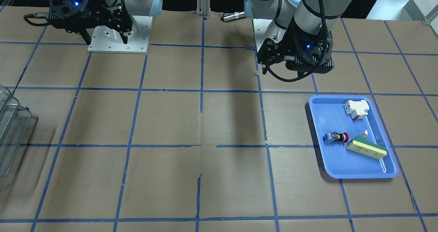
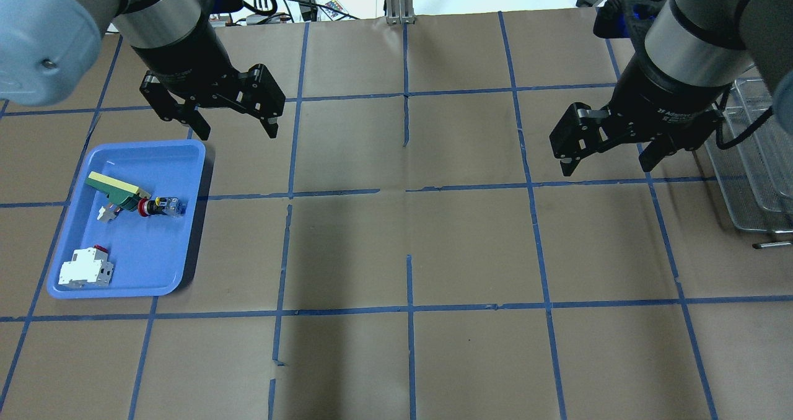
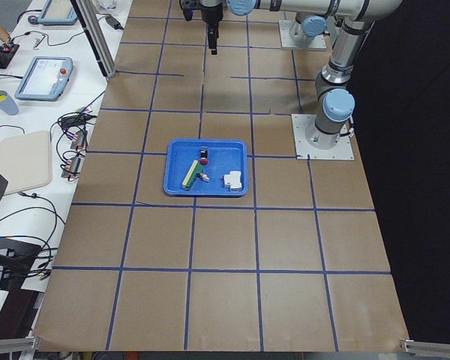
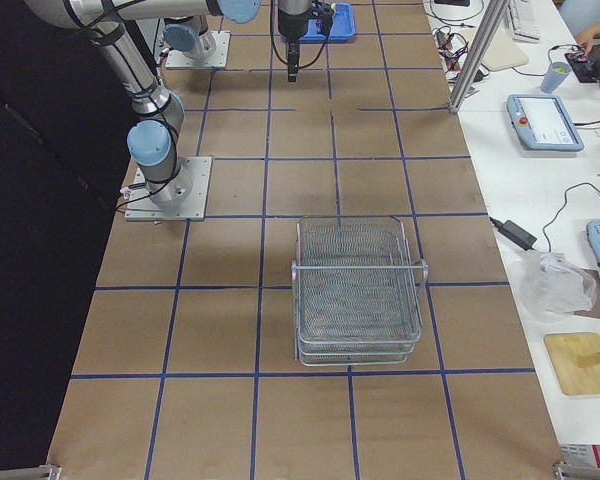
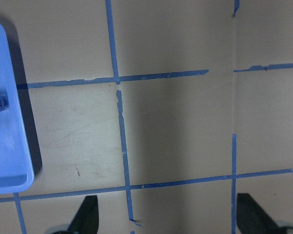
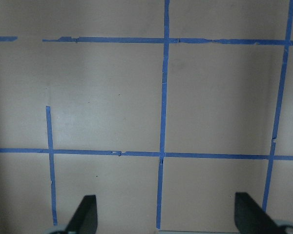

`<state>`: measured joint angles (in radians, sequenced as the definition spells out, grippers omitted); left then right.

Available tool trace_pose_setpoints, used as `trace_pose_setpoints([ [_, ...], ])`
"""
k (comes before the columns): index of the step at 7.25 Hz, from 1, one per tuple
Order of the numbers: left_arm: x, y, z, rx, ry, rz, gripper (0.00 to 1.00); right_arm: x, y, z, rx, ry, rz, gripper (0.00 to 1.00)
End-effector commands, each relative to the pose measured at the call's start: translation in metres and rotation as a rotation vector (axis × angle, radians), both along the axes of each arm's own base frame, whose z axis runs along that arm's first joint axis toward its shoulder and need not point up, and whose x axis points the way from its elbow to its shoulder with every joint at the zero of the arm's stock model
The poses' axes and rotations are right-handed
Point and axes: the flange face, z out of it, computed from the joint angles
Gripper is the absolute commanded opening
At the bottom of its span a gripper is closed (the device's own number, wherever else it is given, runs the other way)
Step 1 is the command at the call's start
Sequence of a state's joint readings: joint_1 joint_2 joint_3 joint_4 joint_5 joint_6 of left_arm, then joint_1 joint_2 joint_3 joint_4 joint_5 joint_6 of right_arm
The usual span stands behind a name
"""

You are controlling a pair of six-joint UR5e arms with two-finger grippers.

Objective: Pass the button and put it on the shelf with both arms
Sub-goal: 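Move the left gripper down toward the red push-button in the blue tray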

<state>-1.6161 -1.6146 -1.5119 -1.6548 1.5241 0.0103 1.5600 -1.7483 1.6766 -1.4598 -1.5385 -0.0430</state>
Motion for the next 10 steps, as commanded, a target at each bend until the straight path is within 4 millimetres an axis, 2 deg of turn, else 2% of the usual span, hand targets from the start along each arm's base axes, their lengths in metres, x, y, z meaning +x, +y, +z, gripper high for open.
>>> trace_pose_setpoints([
  [1, 0.005, -0.002, 0.0, -0.002, -0.003, 0.002, 1.0, -0.002, 0.0, 0.0, 0.001, 0.015, -0.001, 1.0],
  [2, 0.021, -0.007, 0.0, -0.008, 0.002, -0.044, 1.0, -0.002, 0.0, 0.0, 0.001, 0.017, -0.005, 1.0],
  [4, 0.077, -0.027, -0.016, 0.013, 0.028, -0.208, 1.0, -0.002, 0.0, 0.0, 0.001, 0.017, -0.012, 1.0],
  [6, 0.124, -0.034, -0.047, 0.037, 0.067, -0.417, 1.0, -0.002, 0.0, 0.0, 0.001, 0.017, -0.012, 1.0],
  [8, 0.188, -0.041, -0.086, 0.08, 0.069, -0.687, 1.0, -0.002, -0.001, -0.001, 0.001, 0.017, -0.002, 1.0],
  [10, 0.242, -0.045, -0.133, 0.037, 0.058, -0.864, 1.0, -0.002, -0.003, 0.0, -0.005, 0.01, -0.01, 1.0],
])
